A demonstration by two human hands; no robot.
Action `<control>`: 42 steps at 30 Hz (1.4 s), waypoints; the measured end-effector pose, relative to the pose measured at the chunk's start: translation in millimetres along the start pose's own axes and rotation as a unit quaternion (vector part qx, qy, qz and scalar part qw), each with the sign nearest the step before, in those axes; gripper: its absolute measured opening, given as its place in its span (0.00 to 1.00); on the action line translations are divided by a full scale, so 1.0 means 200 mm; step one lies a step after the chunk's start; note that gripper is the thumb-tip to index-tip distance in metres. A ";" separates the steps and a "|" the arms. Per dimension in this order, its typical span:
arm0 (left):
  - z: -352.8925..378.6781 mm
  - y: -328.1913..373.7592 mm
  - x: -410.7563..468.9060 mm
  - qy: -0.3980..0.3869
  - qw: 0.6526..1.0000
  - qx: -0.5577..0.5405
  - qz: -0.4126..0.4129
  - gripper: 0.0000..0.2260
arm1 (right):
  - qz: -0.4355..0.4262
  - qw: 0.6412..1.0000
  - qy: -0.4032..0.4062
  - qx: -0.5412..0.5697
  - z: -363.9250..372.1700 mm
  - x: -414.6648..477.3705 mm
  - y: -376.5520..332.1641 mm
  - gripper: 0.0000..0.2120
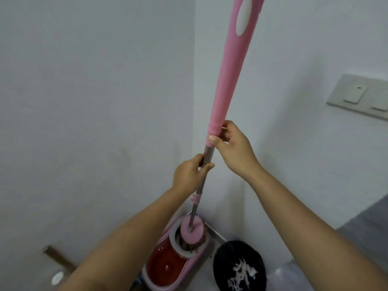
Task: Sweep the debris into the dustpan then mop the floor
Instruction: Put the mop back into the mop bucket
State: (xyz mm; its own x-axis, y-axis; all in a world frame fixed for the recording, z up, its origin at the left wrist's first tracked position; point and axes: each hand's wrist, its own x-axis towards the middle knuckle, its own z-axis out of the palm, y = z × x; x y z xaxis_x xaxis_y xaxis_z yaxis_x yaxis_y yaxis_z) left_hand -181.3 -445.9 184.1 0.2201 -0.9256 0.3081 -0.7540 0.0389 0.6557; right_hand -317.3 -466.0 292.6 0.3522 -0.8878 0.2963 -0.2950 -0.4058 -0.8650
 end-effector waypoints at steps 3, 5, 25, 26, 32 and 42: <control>0.09 -0.12 0.06 -0.035 0.998 0.003 -0.057 0.17 | 0.036 0.998 -0.044 -0.005 0.10 0.11 0.15 0.12; 0.12 -0.16 0.13 -0.044 0.996 -0.005 -0.081 0.16 | 0.049 0.998 -0.047 -0.003 0.13 0.18 0.21 0.13; 0.18 -0.63 0.54 -0.138 0.978 0.003 -0.159 0.14 | 0.092 0.991 -0.088 -0.047 0.52 0.69 0.52 0.16; 0.20 -0.63 0.57 -0.139 0.977 -0.003 -0.163 0.13 | 0.096 0.991 -0.079 -0.055 0.52 0.72 0.53 0.16; 0.27 -0.67 0.76 -0.145 0.972 -0.024 -0.185 0.13 | 0.117 0.987 -0.064 -0.093 0.56 0.93 0.60 0.16; 0.32 -0.75 0.86 -0.143 0.978 0.014 -0.154 0.15 | 0.104 0.986 -0.040 -0.126 0.59 1.04 0.71 0.13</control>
State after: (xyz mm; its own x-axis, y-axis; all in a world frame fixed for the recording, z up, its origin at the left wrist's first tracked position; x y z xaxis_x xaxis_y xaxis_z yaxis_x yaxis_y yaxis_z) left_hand -71.2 -634.9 94.3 0.2595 -0.9596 -0.1090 -0.6964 -0.2641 0.6673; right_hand -180.4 -681.6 183.3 0.3269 -0.9415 0.0819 -0.5766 -0.2674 -0.7720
